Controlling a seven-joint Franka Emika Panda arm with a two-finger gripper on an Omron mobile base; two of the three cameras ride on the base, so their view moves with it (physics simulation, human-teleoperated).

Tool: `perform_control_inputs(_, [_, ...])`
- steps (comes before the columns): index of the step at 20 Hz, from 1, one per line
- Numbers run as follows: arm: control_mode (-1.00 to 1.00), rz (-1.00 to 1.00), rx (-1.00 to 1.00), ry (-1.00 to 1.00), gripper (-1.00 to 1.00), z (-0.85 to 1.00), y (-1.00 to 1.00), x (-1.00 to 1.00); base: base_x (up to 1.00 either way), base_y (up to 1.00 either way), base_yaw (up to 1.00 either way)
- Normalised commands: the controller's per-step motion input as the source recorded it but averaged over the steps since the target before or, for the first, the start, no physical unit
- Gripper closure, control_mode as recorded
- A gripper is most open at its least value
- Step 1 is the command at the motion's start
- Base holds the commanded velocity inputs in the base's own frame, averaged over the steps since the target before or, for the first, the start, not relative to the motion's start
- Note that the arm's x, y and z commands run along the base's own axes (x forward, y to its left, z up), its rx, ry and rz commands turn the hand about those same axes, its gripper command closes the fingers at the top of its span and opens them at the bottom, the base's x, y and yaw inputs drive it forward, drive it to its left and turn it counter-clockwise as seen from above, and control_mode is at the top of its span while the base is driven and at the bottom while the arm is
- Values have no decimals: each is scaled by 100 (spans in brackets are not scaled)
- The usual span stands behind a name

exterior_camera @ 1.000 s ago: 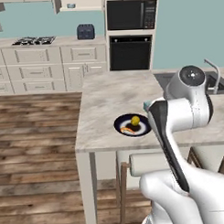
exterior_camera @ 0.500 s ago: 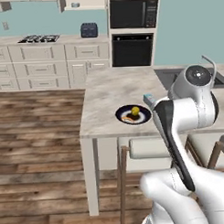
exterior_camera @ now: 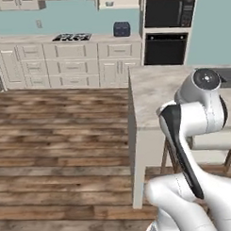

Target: Retrieve the tupperware and aluminum foil from the cabinet and place them on the dining counter near the plate with lemon and shrimp to prepare for storing leftovers.

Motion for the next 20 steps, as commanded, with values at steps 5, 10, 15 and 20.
perform_control_inputs(5, [100,0,0,0,-100,0,0,0,66,100,9])
perform_control_inputs(10, [100,0,0,0,-100,0,0,0,80,100,6])
perform_control_inputs(15, [100,0,0,0,-100,0,0,0,100,93,0])
perform_control_inputs(20, [100,0,0,0,-100,0,0,0,100,41,-9])
